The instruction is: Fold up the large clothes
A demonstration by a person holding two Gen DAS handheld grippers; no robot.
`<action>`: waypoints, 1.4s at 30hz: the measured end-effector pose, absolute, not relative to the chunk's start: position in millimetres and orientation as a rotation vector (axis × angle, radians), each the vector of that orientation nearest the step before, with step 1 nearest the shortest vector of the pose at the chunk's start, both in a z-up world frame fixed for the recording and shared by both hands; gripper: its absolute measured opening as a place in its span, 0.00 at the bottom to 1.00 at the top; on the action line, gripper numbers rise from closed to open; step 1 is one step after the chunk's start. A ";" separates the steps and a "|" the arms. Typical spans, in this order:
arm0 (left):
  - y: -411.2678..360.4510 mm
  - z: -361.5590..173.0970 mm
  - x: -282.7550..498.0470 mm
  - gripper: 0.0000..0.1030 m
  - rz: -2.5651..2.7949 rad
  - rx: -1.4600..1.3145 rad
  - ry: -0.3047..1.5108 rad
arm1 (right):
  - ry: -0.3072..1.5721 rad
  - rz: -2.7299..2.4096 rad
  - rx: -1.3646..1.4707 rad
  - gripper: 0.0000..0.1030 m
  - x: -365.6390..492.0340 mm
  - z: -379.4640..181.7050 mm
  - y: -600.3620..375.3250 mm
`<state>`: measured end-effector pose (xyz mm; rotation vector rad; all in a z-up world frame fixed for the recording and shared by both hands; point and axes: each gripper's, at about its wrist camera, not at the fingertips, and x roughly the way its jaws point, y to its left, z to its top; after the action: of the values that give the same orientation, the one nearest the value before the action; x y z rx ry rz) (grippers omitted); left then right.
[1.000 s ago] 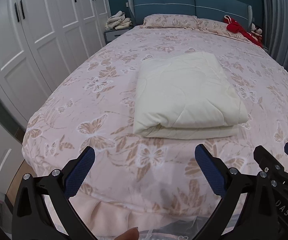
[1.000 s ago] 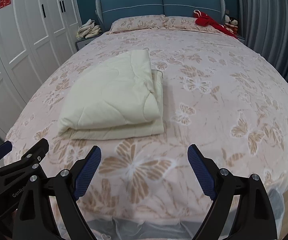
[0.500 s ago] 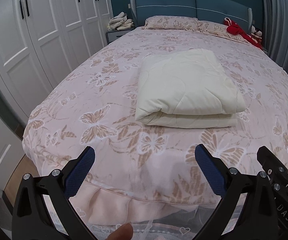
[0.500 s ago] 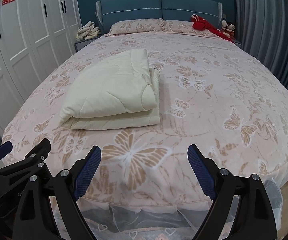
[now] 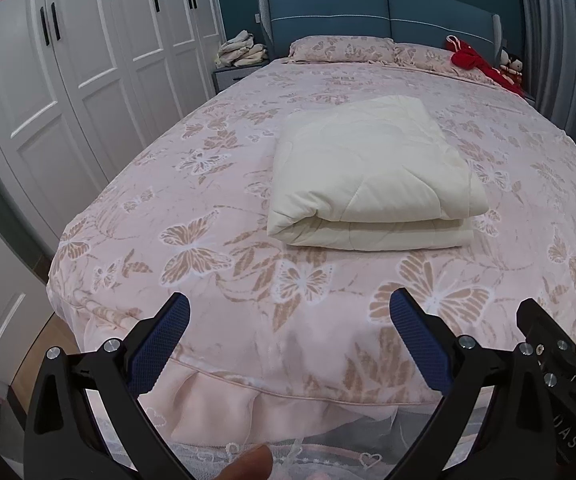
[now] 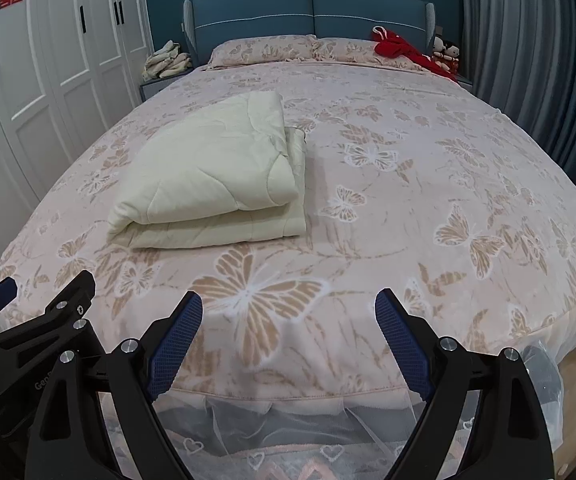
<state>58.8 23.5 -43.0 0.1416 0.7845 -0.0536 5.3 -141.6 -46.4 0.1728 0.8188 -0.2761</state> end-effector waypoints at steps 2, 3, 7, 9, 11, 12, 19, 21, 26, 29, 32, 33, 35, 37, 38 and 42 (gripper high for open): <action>24.3 -43.8 59.2 0.95 -0.058 0.137 0.789 | 0.817 -0.280 0.171 0.84 3.7 -46.7 -140.8; 24.7 -44.1 59.2 0.95 -0.058 0.136 0.790 | 0.815 -0.281 0.168 0.84 4.0 -46.7 -141.0; 25.0 -44.7 58.8 0.95 -0.050 0.142 0.778 | 0.812 -0.283 0.161 0.84 3.2 -46.9 -139.8; 25.7 -44.5 59.0 0.95 -0.045 0.141 0.773 | 0.810 -0.286 0.163 0.84 3.0 -46.6 -139.5; 26.4 -44.8 58.9 0.95 -0.042 0.138 0.773 | 0.811 -0.284 0.163 0.84 2.8 -46.6 -139.0; 26.5 -45.1 58.5 0.95 -0.041 0.137 0.774 | 0.812 -0.282 0.163 0.84 2.6 -46.4 -138.9; 29.0 -45.4 57.2 0.95 -0.029 0.130 0.774 | 0.816 -0.274 0.154 0.84 3.5 -46.3 -136.1; 29.9 -45.4 57.2 0.95 -0.026 0.124 0.774 | 0.814 -0.275 0.154 0.84 3.4 -46.3 -135.5; 31.2 -45.4 56.5 0.95 -0.020 0.120 0.768 | 0.814 -0.273 0.153 0.84 3.7 -46.6 -135.6; 31.6 -45.7 56.3 0.95 -0.018 0.118 0.767 | 0.813 -0.273 0.149 0.84 4.0 -46.4 -135.5; 32.3 -44.9 55.3 0.95 -0.017 0.114 0.765 | 0.812 -0.273 0.151 0.84 3.9 -46.3 -135.2; 32.4 -45.0 55.2 0.95 -0.017 0.115 0.765 | 0.813 -0.272 0.152 0.84 4.0 -46.3 -135.3; 32.7 -44.6 54.8 0.95 -0.015 0.117 0.762 | 0.812 -0.274 0.153 0.84 3.9 -46.2 -134.9; 33.1 -43.8 54.1 0.95 -0.012 0.116 0.758 | 0.811 -0.273 0.153 0.84 3.9 -46.3 -135.5; 32.8 -43.3 53.4 0.95 -0.011 0.115 0.757 | 0.813 -0.272 0.153 0.84 4.0 -46.3 -136.1; 33.3 -43.3 53.6 0.95 -0.011 0.115 0.756 | 0.812 -0.272 0.151 0.84 3.9 -46.3 -136.1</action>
<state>53.6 33.3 -43.3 0.1153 0.7564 -0.0110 3.9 -136.1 -46.3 0.1510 0.8119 -0.2720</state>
